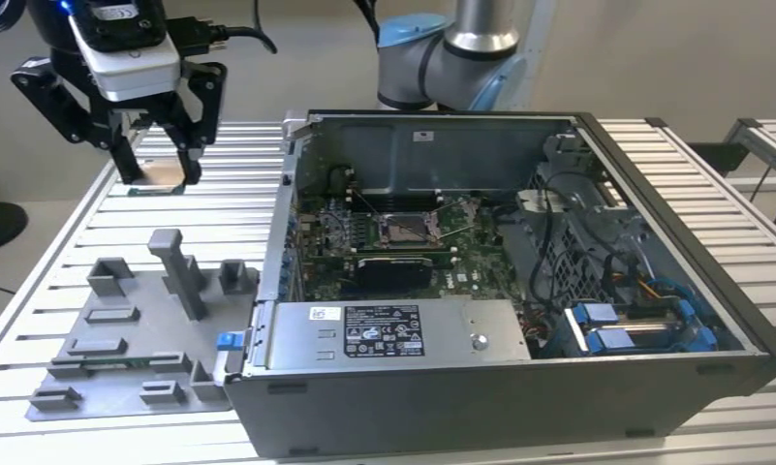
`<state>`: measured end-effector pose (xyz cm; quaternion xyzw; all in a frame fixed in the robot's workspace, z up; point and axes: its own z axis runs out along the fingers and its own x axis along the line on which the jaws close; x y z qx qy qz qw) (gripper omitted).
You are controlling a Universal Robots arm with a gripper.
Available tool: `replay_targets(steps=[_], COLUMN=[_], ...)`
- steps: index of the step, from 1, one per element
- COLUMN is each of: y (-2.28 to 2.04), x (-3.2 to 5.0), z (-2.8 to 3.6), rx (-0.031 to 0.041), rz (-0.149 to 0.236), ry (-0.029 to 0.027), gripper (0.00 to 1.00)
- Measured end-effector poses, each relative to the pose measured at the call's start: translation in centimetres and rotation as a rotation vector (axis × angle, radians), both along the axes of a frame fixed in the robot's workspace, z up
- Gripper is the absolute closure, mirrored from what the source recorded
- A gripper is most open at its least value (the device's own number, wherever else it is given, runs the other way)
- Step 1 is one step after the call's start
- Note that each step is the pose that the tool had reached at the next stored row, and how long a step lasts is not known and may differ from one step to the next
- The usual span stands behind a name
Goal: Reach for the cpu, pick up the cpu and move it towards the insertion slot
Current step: 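Pick up the cpu and move it towards the insertion slot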
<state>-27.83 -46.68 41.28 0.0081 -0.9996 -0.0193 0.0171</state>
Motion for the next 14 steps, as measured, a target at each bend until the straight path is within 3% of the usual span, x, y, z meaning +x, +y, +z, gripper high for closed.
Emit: replay_targets(steps=[14], y=[0.00], x=[2.97], z=[0.00], rx=[0.0000], rz=[0.000], ry=[0.0012], gripper=[1.00])
